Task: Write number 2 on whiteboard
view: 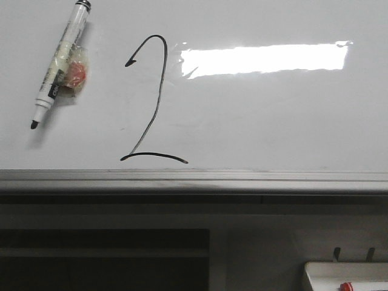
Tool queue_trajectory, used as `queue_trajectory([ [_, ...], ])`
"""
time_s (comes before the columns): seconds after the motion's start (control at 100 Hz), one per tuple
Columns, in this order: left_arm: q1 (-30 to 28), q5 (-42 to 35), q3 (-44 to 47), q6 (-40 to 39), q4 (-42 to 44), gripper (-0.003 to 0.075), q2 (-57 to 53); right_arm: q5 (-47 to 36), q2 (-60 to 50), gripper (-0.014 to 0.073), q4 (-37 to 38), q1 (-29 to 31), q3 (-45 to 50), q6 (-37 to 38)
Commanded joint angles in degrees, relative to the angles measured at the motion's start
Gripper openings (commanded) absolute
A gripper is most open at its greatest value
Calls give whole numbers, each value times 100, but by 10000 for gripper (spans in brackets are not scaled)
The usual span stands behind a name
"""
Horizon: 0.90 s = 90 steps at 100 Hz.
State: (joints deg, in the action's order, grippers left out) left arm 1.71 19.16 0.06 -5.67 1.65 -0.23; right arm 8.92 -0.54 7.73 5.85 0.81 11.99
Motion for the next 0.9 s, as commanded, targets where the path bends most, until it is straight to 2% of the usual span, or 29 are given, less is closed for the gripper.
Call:
queue_trajectory([
  [0.0,-13,-306,64,-20,-57,-20,-153,-372,-121,-71,95,44,69,-90],
  [0.18,-13,-306,64,-20,-57,-20,-153,213,-121,-71,109,44,139,-247],
  [0.29,-13,-306,64,-20,-57,-20,-153,897,-121,-71,109,44,139,-302],
  [0.89,-13,-306,64,-20,-57,-20,-153,859,-121,-71,109,44,139,-335],
])
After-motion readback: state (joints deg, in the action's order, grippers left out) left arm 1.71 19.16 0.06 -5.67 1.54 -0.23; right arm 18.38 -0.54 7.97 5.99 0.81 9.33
